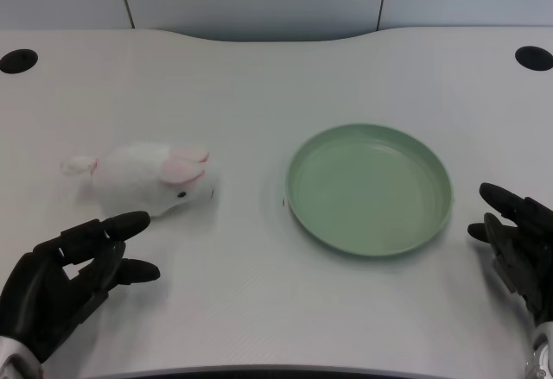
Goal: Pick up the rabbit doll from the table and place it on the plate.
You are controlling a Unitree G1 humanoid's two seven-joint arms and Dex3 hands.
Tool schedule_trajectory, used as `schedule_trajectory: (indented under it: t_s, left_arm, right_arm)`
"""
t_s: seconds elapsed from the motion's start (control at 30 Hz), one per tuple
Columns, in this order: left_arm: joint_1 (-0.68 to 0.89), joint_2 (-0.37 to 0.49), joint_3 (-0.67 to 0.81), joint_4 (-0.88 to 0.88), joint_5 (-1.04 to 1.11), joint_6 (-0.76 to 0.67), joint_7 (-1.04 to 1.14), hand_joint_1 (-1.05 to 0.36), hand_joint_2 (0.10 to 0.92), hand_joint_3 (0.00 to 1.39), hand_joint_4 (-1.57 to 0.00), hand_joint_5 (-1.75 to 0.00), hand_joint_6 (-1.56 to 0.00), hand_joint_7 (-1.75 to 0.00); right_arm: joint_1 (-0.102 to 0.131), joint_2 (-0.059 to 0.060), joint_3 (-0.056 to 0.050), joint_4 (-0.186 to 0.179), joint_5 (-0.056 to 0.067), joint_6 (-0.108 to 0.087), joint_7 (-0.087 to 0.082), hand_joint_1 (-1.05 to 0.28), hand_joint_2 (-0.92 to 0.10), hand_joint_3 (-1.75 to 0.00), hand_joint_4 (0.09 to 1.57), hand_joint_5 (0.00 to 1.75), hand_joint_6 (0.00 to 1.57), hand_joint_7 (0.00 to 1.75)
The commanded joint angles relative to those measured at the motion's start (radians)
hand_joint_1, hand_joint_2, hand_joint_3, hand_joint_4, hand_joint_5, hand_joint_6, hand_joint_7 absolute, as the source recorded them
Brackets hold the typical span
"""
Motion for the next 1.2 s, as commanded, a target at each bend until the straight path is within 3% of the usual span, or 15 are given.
schedule_trajectory:
  t_s: [0.03, 0.1, 0.17, 0.27, 0.4, 0.5, 0.6, 0.7, 0.8, 0.87, 0.93, 1.1, 1.2]
  left_arm:
    - [0.018, 0.004, 0.008, -0.004, -0.003, 0.009, 0.011, -0.62, 0.921, 0.32, -0.61, -1.01, -0.93, 0.00]
    - [0.022, 0.006, 0.006, -0.004, -0.002, 0.007, 0.004, -0.62, 0.921, 0.33, -0.61, -1.00, -0.92, 0.00]
    - [0.025, 0.007, 0.005, -0.006, -0.006, 0.011, -0.003, -0.62, 0.921, 0.35, -0.60, -1.00, -0.91, 0.00]
    - [0.030, 0.009, 0.001, -0.009, -0.003, 0.006, -0.009, -0.62, 0.921, 0.37, -0.59, -1.00, -0.90, 0.00]
    - [0.033, 0.003, 0.000, -0.021, -0.005, 0.019, 0.004, -0.63, 0.921, 0.35, -0.59, -1.01, -0.90, 0.00]
    - [0.031, 0.003, 0.000, -0.018, -0.001, 0.018, 0.007, -0.62, 0.921, 0.34, -0.59, -1.02, -0.90, 0.00]
    - [0.027, 0.006, 0.000, -0.012, 0.006, 0.014, 0.010, -0.63, 0.921, 0.32, -0.60, -1.03, -0.91, -0.01]
    - [0.019, 0.010, 0.003, -0.003, 0.014, -0.005, 0.011, -0.64, 0.921, 0.31, -0.61, -1.04, -0.92, -0.01]
    - [-0.003, 0.023, 0.002, -0.002, 0.032, -0.050, 0.003, -0.66, 0.921, 0.30, -0.61, -1.04, -0.93, -0.01]
    - [-0.010, 0.055, -0.018, -0.027, 0.091, -0.089, 0.014, -0.67, 0.921, 0.32, -0.59, -1.03, -0.92, -0.01]
    - [-0.023, 0.113, -0.045, -0.055, 0.155, -0.121, -0.002, -0.68, 0.921, 0.34, -0.56, -1.02, -0.88, 0.00]
    - [-0.110, 0.271, -0.117, -0.103, 0.343, -0.199, -0.005, -0.69, 0.921, 0.16, -0.50, -0.79, -0.68, 0.00]
    - [-0.186, 0.341, -0.160, -0.079, 0.459, -0.284, 0.024, -0.71, 0.921, 0.11, -0.43, -0.70, -0.61, 0.00]
  right_arm:
    - [-0.006, -0.006, -0.003, 0.005, 0.003, 0.003, -0.017, -0.30, -0.92, -0.30, 0.68, 0.85, 0.95, 0.01]
    - [-0.006, -0.006, -0.001, 0.006, -0.001, 0.001, -0.021, -0.29, -0.92, -0.30, 0.68, 0.84, 0.95, 0.01]
    - [-0.008, -0.004, -0.003, 0.004, 0.003, 0.011, -0.016, -0.30, -0.92, -0.30, 0.68, 0.84, 0.95, 0.01]
    - [-0.007, -0.006, 0.001, -0.002, -0.001, 0.025, -0.019, -0.33, -0.92, -0.30, 0.68, 0.83, 0.94, 0.01]
    - [-0.006, -0.006, -0.002, 0.000, 0.003, 0.009, -0.012, -0.30, -0.92, -0.29, 0.68, 0.82, 0.95, 0.01]
    - [-0.005, -0.011, 0.007, -0.003, -0.012, 0.015, -0.028, -0.30, -0.92, -0.30, 0.66, 0.82, 0.94, 0.00]
    - [-0.007, -0.008, 0.004, -0.003, -0.006, 0.019, -0.023, -0.31, -0.92, -0.30, 0.66, 0.81, 0.94, 0.00]
    - [-0.009, -0.006, 0.009, -0.004, -0.009, 0.018, -0.026, -0.32, -0.92, -0.30, 0.67, 0.82, 0.94, 0.00]
    - [-0.007, -0.006, 0.020, -0.010, -0.021, 0.030, -0.041, -0.33, -0.92, -0.29, 0.66, 0.82, 0.93, 0.00]
    - [-0.004, -0.008, 0.028, -0.010, -0.027, 0.022, -0.046, -0.33, -0.92, -0.30, 0.65, 0.82, 0.92, 0.00]
    - [-0.001, -0.009, 0.039, -0.012, -0.037, 0.023, -0.064, -0.34, -0.92, -0.30, 0.65, 0.82, 0.92, 0.00]
    - [0.004, 0.002, 0.041, -0.020, -0.032, 0.037, -0.070, -0.35, -0.92, -0.30, 0.62, 0.80, 0.91, 0.00]
    - [0.005, 0.002, 0.043, -0.021, -0.033, 0.033, -0.066, -0.34, -0.92, -0.31, 0.62, 0.80, 0.91, 0.00]
